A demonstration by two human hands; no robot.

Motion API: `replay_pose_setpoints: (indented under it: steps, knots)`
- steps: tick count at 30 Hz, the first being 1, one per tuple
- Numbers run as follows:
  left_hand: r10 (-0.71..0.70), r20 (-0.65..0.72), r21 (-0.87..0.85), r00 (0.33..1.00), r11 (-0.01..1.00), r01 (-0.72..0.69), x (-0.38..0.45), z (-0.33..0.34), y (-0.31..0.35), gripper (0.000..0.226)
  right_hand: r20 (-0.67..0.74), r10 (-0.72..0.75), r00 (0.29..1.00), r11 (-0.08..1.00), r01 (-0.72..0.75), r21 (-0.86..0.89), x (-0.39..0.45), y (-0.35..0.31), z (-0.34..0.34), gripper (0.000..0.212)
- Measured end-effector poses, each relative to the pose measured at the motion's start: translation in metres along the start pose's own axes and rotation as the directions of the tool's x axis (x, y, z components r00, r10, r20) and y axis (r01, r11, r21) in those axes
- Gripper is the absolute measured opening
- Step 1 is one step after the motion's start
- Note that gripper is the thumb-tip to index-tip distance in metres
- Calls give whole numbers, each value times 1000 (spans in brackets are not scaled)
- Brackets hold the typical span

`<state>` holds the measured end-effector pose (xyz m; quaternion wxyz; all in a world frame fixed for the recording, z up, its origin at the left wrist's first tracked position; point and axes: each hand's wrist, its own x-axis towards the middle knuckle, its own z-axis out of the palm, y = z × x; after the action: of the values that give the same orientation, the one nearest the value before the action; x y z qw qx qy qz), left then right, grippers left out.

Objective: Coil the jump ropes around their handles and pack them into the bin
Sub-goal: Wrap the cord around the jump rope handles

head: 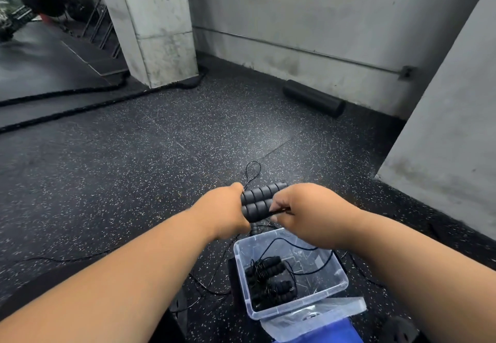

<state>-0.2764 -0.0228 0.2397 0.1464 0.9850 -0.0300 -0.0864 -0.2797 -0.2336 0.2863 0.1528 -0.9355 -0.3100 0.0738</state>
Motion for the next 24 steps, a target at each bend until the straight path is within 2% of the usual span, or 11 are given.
replay_pose_setpoints:
  steps: [2, 4, 8, 13, 15, 16, 17, 18, 20, 21, 24]
  knots:
    - [72, 29, 120, 997, 990, -75, -4, 10, 11, 35, 55, -103, 993, 984, 110, -137, 1, -4, 2, 12]
    - [203, 83, 229, 976, 949, -217, -10, 16, 24, 36, 42, -134, 990, 979, 139, -147, 5, 2, 3, 9]
    - [404, 130, 119, 905, 900, -419, -24, 5, 44, 38, 108, 16, 994, 955, -47, 294, 10, 37, 0, 23]
    - [418, 158, -162, 895, 905, -394, -34, -9, 43, 44, 292, 2, 956, 704, -209, 678, 10, 61, 6, 27]
    - [407, 142, -332, 902, 878, -344, -38, -15, 43, 49, 349, -45, 936, 493, -283, 823, 8, 64, 12, 37]
    - [383, 107, -418, 917, 855, -308, -38, -18, 41, 51, 347, -33, 937, 354, -313, 881, 8, 60, 15, 37]
    - [334, 54, -485, 941, 833, -267, -35, -20, 38, 53, 325, 9, 946, 310, -311, 898, 8, 55, 20, 25]
    - [259, -4, -531, 966, 818, -222, -31, -22, 34, 57, 281, 54, 958, 375, -280, 884, 8, 48, 24, 17]
    - [113, -64, -555, 992, 822, -129, -21, -21, 22, 80, 197, 103, 975, 687, -213, 695, 10, 34, 36, 36]
    - [91, -52, -543, 995, 833, -104, -16, -18, 16, 95, 174, 109, 979, 808, -189, 559, 12, 29, 42, 34]
    - [141, 7, -405, 990, 906, -126, -8, -6, 4, 107, 209, 87, 974, 987, -112, 111, 14, 15, 54, 28]
